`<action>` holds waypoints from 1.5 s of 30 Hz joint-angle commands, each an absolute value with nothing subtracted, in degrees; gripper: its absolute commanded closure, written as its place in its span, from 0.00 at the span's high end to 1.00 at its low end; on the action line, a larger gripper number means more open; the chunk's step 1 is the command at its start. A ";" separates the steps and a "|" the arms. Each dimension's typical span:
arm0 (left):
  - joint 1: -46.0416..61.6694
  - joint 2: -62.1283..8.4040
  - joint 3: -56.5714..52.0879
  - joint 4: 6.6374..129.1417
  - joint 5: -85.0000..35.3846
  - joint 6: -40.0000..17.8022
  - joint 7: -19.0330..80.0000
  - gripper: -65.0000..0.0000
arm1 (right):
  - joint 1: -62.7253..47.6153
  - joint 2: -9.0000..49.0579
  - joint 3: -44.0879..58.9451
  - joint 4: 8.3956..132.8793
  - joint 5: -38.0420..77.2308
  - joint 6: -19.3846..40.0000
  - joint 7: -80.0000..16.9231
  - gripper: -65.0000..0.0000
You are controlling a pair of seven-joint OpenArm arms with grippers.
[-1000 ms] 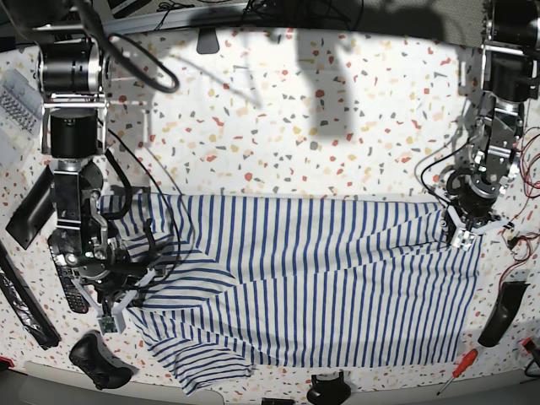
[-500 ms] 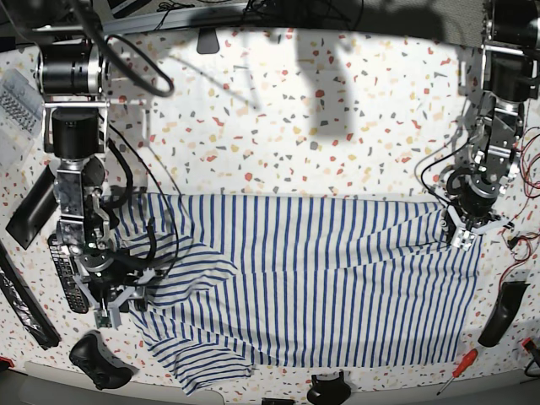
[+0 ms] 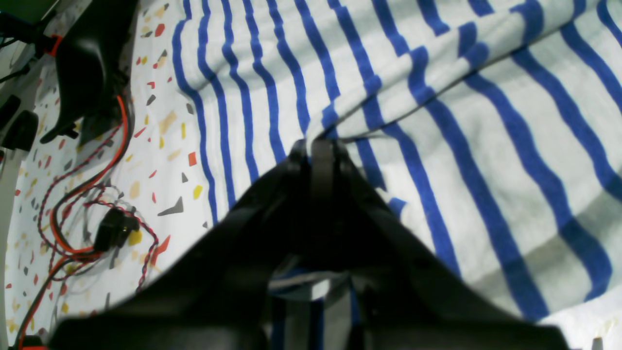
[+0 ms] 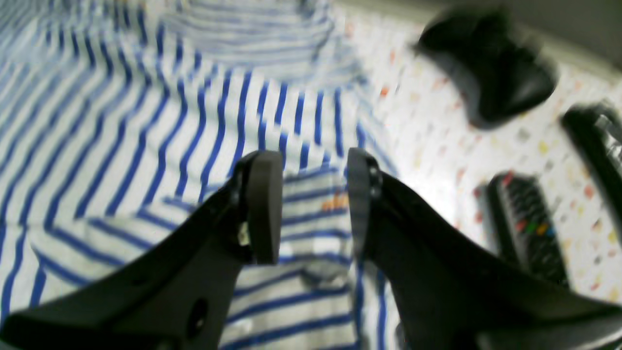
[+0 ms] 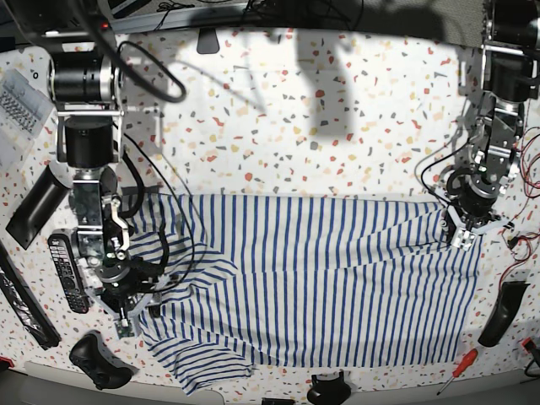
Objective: Layout the t-shirt on the table in an organized manner, then fold the t-shirt properly
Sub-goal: 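Lower the held shirt edge onto the table with both grippers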
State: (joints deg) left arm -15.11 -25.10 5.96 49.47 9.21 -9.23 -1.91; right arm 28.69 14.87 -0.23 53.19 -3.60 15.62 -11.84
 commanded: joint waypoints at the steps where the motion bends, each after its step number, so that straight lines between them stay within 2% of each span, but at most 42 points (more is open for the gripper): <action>1: -17.15 -25.96 5.67 50.24 8.99 -8.78 -3.05 0.00 | 30.79 14.85 -0.01 54.08 -3.46 15.59 -10.98 0.34; 6: -19.16 -27.14 5.67 50.24 8.97 -8.80 -2.87 0.00 | 30.76 14.22 -0.01 54.08 -3.46 15.64 -12.29 0.34; 10: -20.23 -28.73 5.67 50.24 8.95 -8.93 -2.66 0.16 | 30.76 14.09 -0.01 54.08 -3.46 15.64 -12.56 0.34; 14: -20.29 -29.74 5.67 50.24 8.93 -8.99 -2.57 0.23 | 30.76 14.09 -0.01 54.08 -3.46 15.64 -13.17 0.34; 21: -20.49 -29.74 5.67 50.24 8.93 -8.97 -2.44 0.43 | 30.76 14.09 -0.01 54.08 -3.44 15.64 -14.61 0.34; 36: -29.45 -32.25 5.74 50.24 8.82 -9.26 -0.23 0.44 | 30.61 13.93 -0.01 54.08 -2.63 15.64 -15.79 0.34; 45: -28.05 -31.57 5.74 50.22 5.30 -16.95 1.69 0.44 | 30.63 13.93 -0.01 54.08 -2.61 15.64 -16.05 0.34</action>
State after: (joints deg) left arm -26.17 -30.57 6.02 49.43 5.78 -17.56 3.03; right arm 28.56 13.63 -0.25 53.19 -3.01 15.62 -17.47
